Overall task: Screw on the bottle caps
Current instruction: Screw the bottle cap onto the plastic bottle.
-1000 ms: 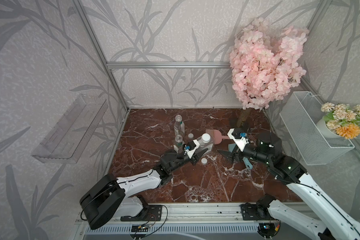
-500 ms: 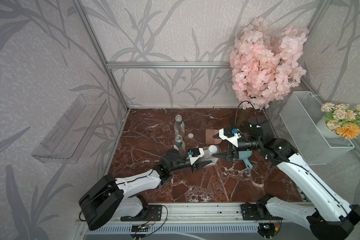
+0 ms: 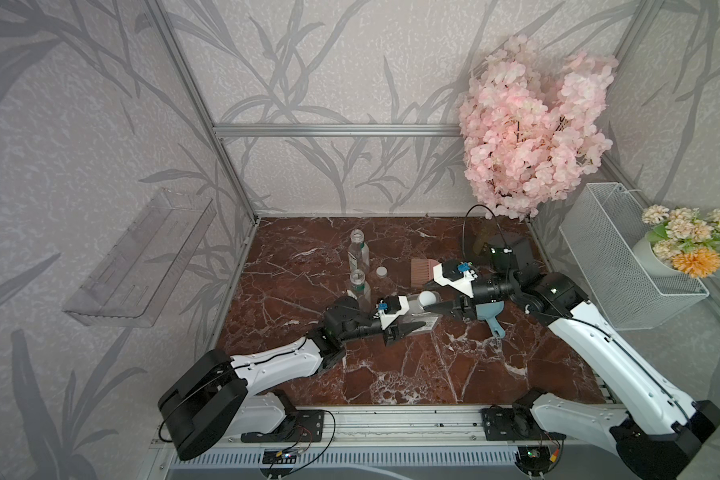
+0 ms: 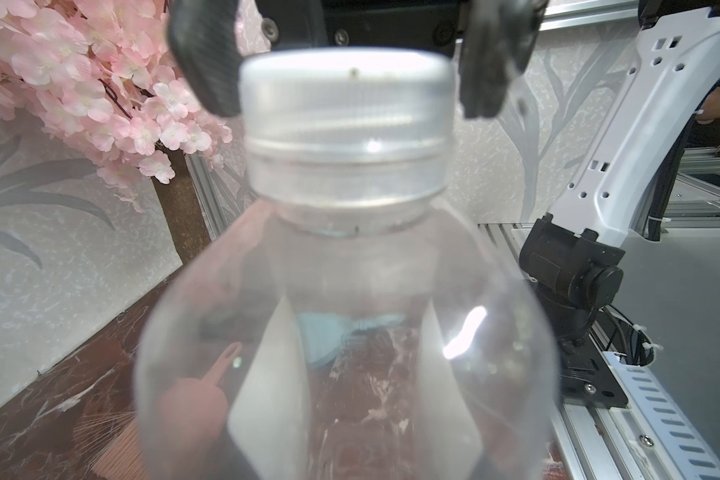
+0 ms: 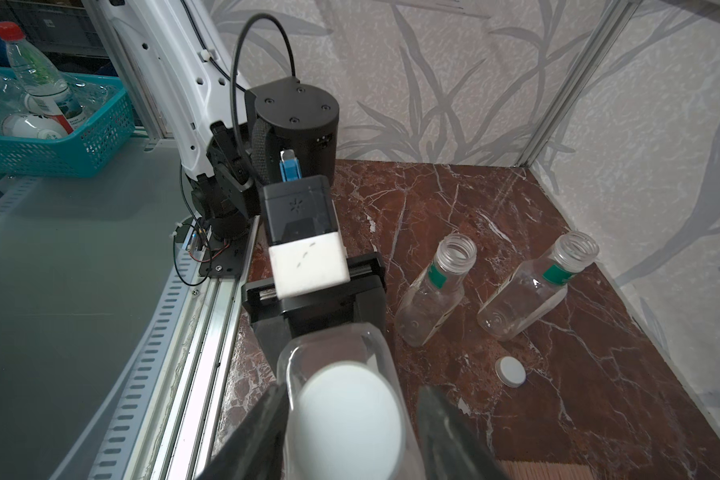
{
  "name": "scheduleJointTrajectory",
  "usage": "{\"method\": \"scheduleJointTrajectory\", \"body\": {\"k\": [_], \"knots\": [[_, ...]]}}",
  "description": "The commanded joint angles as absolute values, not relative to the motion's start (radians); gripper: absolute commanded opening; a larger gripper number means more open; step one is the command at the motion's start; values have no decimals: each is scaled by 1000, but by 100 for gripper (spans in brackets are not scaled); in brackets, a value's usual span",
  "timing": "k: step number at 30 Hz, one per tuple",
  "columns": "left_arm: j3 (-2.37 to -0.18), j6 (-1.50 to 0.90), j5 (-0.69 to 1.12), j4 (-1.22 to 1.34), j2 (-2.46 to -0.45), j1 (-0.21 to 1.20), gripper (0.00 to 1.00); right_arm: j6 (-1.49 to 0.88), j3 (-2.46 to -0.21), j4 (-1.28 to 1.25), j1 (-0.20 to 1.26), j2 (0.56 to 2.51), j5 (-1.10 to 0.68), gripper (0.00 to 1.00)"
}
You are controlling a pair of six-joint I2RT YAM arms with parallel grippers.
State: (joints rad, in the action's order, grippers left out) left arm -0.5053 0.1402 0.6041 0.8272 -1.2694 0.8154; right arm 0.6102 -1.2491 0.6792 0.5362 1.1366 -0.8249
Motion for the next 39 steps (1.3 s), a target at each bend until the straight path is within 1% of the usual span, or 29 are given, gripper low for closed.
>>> {"method": "scheduleJointTrajectory", "body": {"k": [1,11,16,19,21,26,28,31,35,39], "knots": [[-543,154,620,848,-1276,818,14,613,-1243,671,541,1134,-848,50],[-544,154,582,874,-1261,818,13,612,-1209,666,540,1125,-826,37],[-543,154,511,920,-1246,818,13,541,-1153,604,543,1098,-779,34],[-546,162,445,960,-1233,818,12,459,-1105,550,547,1079,-695,30],[-548,168,399,990,-1230,818,12,391,-1063,496,553,1064,-645,26],[-553,173,290,1060,-1227,818,12,193,-938,324,609,1011,-429,15],[-552,173,254,1079,-1230,818,12,129,-901,279,639,998,-348,14],[-552,173,215,1101,-1236,820,11,69,-868,245,697,995,-219,11],[-549,172,168,1113,-1244,825,11,6,-861,249,762,1029,-63,5],[-537,163,121,1129,-1238,829,11,-63,-852,245,796,1054,58,4]]}}
